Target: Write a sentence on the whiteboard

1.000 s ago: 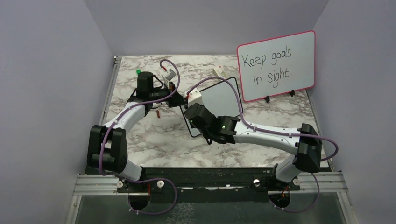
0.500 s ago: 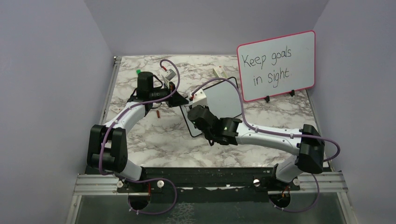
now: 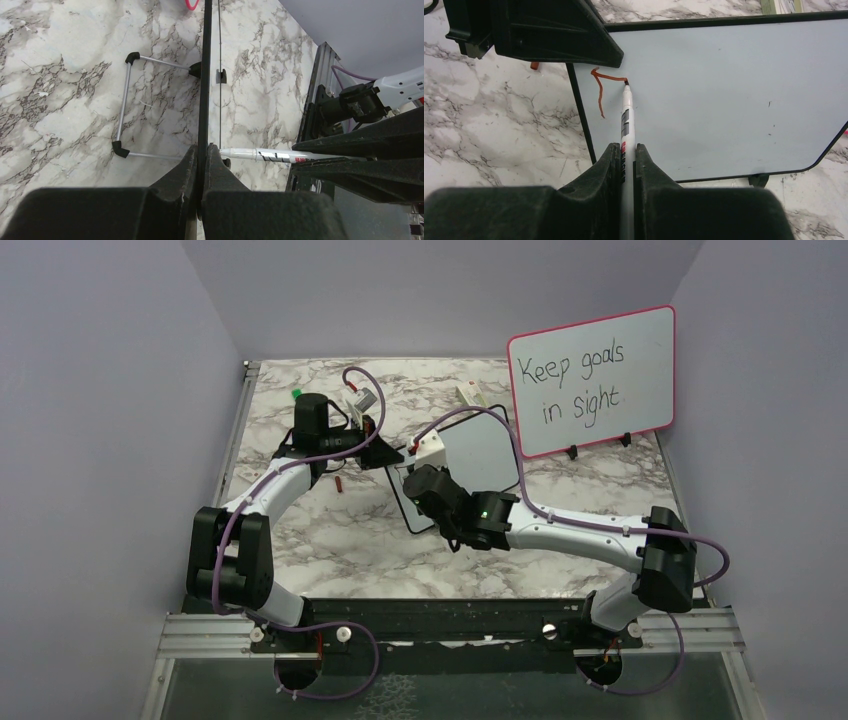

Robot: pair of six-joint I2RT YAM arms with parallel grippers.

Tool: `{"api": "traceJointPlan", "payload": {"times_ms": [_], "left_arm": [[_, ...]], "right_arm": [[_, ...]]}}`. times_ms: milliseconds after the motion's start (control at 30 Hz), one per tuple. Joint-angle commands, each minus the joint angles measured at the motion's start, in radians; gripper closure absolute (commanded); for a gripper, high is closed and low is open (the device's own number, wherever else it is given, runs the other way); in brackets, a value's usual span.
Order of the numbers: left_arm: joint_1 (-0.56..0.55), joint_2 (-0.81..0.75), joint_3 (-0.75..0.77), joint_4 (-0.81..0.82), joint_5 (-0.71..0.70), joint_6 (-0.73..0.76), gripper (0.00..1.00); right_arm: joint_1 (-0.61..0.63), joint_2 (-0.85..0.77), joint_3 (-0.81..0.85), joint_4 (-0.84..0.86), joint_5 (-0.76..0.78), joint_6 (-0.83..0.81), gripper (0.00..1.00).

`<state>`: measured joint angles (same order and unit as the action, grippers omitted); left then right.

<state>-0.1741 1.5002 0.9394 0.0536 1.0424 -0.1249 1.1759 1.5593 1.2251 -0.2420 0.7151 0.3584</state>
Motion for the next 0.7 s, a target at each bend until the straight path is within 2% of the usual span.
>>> {"api": "traceJointPlan", "payload": {"times_ms": [0, 667], "left_arm": [[-0.027, 0.043, -0.019, -0.106, -0.055, 0.059, 1.0], [-0.027, 0.043, -0.016, -0.111, -0.059, 0.059, 1.0]], "right_arm": [[-0.018, -0.008, -0.009, -0.07, -0.032, 0.036, 0.99], [-0.016, 0.002, 0.014, -0.122, -0.135, 0.034, 0.99]]}}
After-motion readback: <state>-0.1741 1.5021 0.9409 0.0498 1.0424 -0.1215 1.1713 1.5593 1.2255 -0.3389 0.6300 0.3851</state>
